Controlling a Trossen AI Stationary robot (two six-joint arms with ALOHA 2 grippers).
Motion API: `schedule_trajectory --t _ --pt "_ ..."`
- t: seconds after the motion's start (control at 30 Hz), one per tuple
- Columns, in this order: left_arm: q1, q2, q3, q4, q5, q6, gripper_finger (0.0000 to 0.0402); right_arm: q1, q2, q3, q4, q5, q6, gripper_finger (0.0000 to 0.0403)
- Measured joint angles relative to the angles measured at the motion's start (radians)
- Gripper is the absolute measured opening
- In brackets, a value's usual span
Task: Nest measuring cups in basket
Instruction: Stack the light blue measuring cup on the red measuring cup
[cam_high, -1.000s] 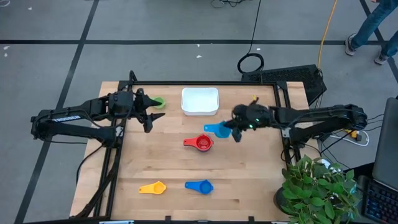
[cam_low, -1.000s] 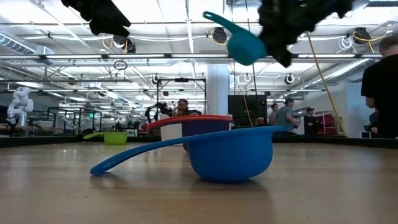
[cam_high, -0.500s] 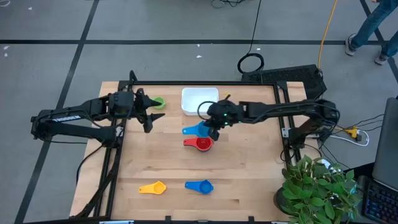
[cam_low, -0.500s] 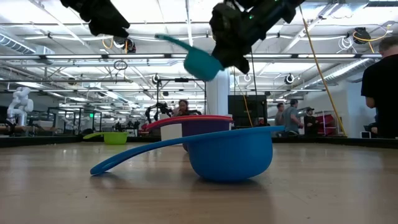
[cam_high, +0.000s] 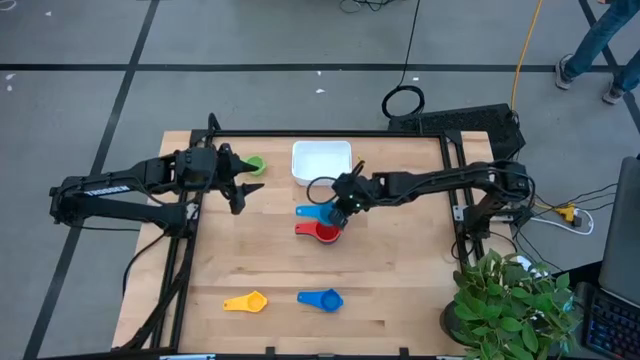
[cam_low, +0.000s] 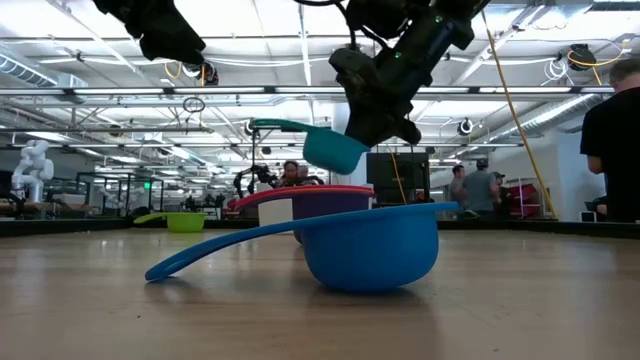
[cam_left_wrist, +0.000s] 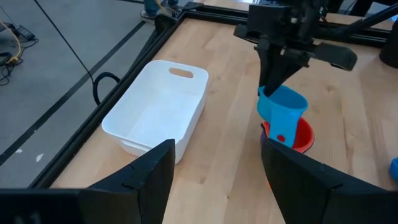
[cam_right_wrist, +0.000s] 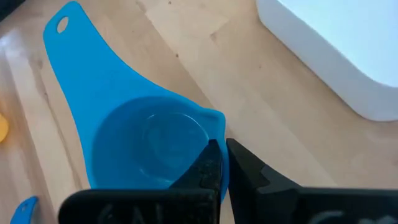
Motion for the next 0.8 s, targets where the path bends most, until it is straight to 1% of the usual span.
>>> schedule_trajectory --t 0.1,0.23,0.37,0.8 --pt "0.000 0.000 0.000 0.000 0.000 0.001 0.0241 0.021 0.005 -0.001 -0.011 0.004 0.032 0.0000" --pt "0.000 0.000 0.000 0.000 0.000 0.001 0.0241 0.050 0.002 -0.001 -0.014 0.074 0.069 0.0000" --pt "0.000 0.000 0.000 0.000 0.000 0.001 0.0241 0.066 0.008 -0.001 -0.020 0.105 0.099 0.0000" --pt "0.000 0.000 0.000 -0.009 0.000 0.000 0.0241 0.081 0.026 -0.002 -0.015 0.105 0.131 0.0005"
